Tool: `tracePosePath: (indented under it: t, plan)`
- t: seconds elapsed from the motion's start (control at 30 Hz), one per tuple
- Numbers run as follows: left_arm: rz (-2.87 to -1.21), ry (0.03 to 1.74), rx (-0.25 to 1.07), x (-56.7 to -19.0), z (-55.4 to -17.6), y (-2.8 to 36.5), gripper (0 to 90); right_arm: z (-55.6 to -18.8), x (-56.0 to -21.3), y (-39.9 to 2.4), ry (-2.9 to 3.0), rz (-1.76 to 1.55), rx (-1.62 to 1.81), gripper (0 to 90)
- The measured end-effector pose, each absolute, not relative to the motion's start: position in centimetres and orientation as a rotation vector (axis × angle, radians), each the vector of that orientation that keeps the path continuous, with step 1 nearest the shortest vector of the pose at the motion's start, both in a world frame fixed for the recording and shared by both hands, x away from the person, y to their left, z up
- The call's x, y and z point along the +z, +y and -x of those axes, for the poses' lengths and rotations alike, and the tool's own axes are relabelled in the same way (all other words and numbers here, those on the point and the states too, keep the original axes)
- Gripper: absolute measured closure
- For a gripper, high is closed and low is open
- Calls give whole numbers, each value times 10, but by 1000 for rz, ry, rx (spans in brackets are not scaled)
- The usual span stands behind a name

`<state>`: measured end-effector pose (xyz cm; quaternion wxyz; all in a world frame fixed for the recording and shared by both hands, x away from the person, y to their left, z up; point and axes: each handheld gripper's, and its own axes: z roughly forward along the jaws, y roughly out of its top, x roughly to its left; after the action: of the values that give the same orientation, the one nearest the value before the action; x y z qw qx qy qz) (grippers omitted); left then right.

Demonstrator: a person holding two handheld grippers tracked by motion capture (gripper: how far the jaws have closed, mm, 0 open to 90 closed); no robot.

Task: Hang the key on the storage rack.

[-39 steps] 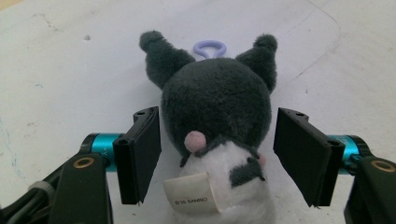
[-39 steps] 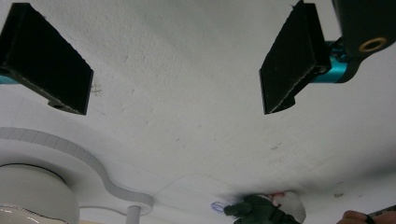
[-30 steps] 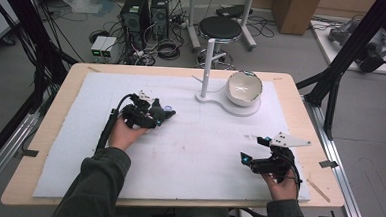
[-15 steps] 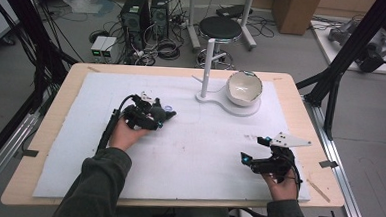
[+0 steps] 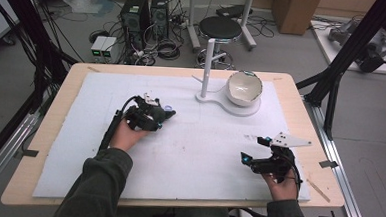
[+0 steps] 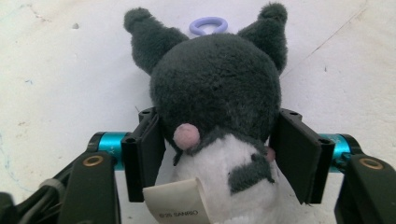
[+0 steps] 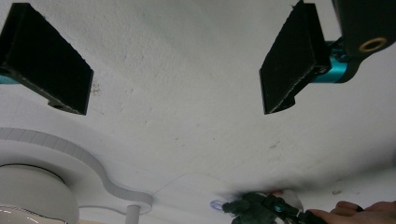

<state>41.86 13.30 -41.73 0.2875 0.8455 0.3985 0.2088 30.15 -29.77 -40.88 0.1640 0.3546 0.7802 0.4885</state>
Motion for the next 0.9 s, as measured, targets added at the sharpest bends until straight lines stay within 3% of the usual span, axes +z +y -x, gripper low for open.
tracePosePath:
  t: [0.33,0.9]
  plan:
    - [-2265,1050,556,-415,-416,133,487,-301,-409,-298,2223,-1015,1398,88]
    - [-2195,1015,521,-407,-401,134,506,-300,-408,-298,2218,-1019,1397,88]
